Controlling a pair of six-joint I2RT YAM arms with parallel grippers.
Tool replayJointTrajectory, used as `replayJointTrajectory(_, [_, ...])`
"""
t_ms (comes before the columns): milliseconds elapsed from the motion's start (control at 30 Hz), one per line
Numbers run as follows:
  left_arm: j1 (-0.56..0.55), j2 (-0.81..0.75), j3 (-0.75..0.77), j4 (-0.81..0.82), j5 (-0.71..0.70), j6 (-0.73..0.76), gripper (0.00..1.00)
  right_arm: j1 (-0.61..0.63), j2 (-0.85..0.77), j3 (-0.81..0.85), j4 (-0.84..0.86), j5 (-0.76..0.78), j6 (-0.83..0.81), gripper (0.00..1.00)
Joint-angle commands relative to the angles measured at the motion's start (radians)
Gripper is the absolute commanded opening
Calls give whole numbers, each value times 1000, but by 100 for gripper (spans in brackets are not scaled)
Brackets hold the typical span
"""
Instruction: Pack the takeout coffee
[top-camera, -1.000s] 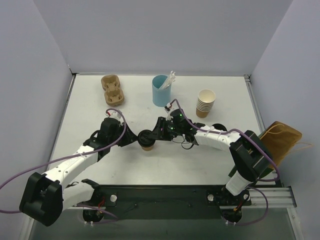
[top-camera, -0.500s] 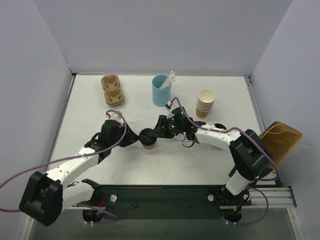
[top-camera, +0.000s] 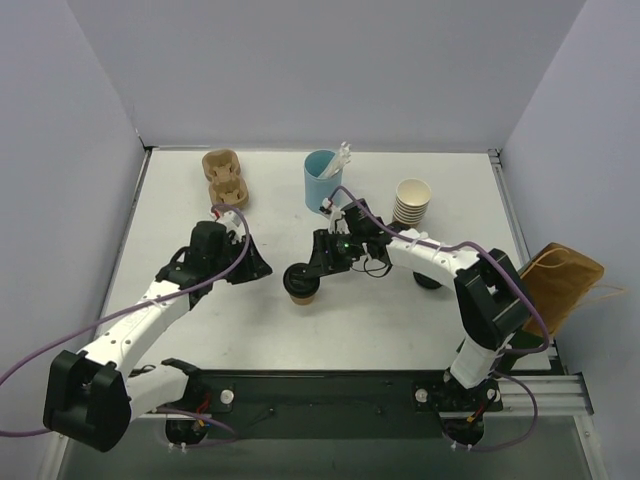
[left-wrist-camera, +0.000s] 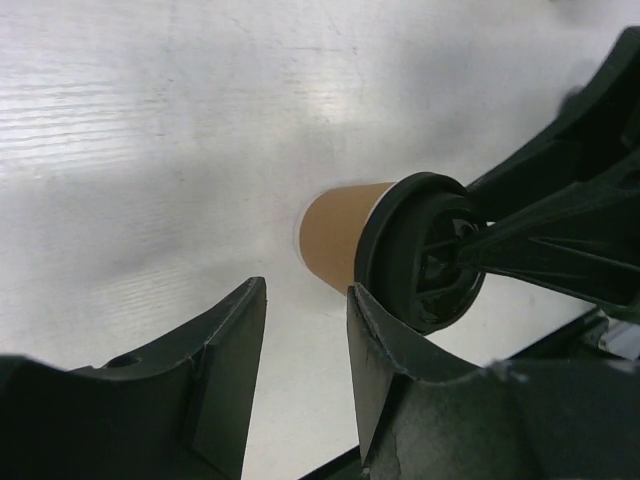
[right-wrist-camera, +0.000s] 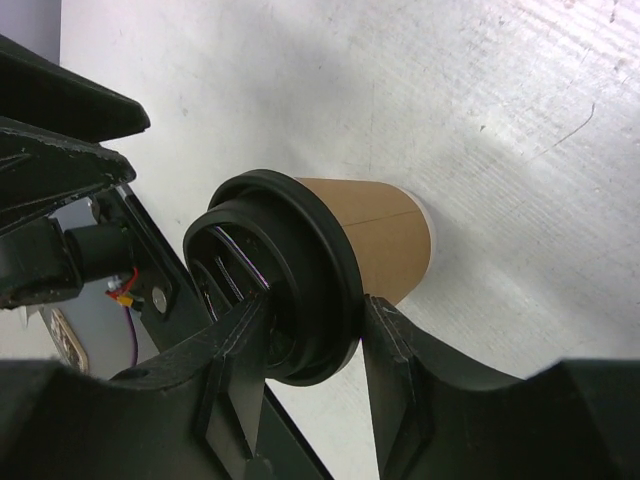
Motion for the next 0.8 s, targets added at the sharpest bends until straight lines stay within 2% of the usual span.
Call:
replayJointTrajectory(0, [9, 18, -27, 160, 190, 50, 48, -2, 25, 31, -169, -32, -114, 39])
replayJointTrajectory(333, [6, 108, -84, 371, 288, -4, 48, 1, 42, 70, -201, -74, -151, 40])
replayJointTrajectory(767, [-12, 167, -127, 404, 241, -12, 45, -1, 44, 63, -196, -62, -142, 40])
